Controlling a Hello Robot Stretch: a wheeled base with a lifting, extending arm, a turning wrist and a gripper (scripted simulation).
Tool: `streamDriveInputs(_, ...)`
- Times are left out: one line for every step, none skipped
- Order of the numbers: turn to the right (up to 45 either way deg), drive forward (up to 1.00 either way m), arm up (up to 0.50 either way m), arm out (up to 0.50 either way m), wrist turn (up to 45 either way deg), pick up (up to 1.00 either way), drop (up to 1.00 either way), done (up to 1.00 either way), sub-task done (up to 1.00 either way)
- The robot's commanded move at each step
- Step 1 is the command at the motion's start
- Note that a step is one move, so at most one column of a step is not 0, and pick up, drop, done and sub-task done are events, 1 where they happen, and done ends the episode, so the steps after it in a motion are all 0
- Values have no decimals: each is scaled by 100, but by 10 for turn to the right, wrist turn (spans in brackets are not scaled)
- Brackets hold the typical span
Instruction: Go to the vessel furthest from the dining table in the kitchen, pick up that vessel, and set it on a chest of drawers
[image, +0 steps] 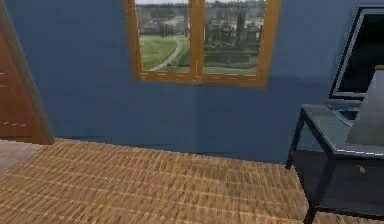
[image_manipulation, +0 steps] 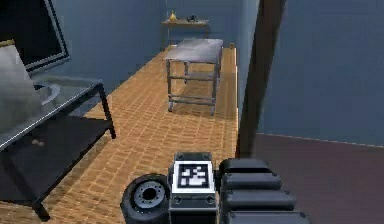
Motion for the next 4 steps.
streamDriveInputs(-300, 0, 0, 0, 0, 0, 0, 0, 0)
streamDriveInputs(0, 45, 0, 0, 0, 0, 0, 0, 0)
streamDriveInputs(-420, 0, 0, 0, 0, 0, 0, 0, 0)
streamDriveInputs(0, 100, 0, 0, 0, 0, 0, 0, 0)
